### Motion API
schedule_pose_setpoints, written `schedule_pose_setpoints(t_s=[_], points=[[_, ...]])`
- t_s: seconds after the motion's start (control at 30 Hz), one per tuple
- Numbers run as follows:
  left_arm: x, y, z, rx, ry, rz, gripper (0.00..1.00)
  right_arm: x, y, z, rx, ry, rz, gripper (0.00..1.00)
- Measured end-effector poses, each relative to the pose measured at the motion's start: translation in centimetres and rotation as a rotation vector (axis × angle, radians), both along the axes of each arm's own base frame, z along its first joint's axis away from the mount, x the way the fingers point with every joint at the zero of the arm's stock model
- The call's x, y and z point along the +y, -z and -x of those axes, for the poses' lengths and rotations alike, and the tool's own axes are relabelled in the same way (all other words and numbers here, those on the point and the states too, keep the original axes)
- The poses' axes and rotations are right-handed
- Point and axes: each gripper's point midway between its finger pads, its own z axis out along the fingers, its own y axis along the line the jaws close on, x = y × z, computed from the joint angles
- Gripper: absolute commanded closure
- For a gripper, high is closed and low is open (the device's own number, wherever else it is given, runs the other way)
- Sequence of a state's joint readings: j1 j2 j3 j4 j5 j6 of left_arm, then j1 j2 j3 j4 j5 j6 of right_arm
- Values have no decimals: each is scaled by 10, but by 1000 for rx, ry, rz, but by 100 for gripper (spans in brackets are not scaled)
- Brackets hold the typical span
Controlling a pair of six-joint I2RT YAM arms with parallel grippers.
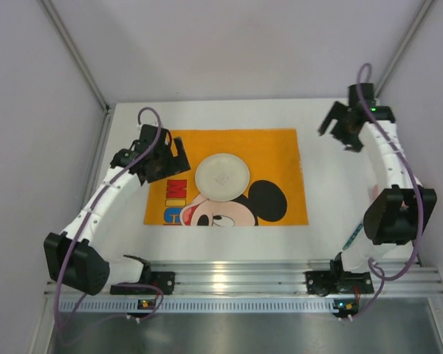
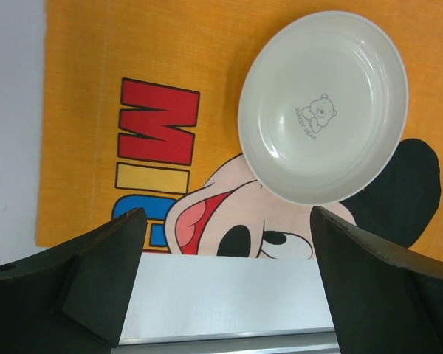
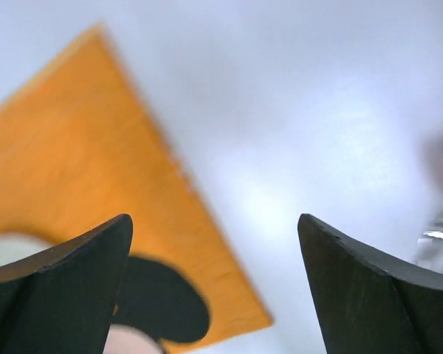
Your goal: Set the dinner table for one person
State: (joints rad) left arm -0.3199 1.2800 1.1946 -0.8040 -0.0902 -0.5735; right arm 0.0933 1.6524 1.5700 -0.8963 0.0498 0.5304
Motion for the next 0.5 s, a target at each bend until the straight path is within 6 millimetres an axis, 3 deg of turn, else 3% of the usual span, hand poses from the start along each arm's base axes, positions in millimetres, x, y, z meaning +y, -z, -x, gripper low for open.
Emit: schedule_pose_setpoints(t_s=[0.07,0.1,0.17,0.23,0.3,0.37,0.5], points=[[-11,7,-7,10,29,17,3,-95,-20,1,-24,222,123,1],[-17,11,-8,19,42,19,3,-130,-24,9,-12,306,183,1],[-31,21,-10,47,82,23,4,-173,-20,31,53,407,260,0],[-44,28,-14,69,120,20,4,-202,-8,55,136,482,306,0],[-55,31,-18,79,153,15,4,-217,6,75,206,526,324,0],[-66,28,-25,74,185,15,4,-229,24,98,292,565,326,0],[-80,13,-33,36,223,19,4,-246,45,126,393,631,330,0]])
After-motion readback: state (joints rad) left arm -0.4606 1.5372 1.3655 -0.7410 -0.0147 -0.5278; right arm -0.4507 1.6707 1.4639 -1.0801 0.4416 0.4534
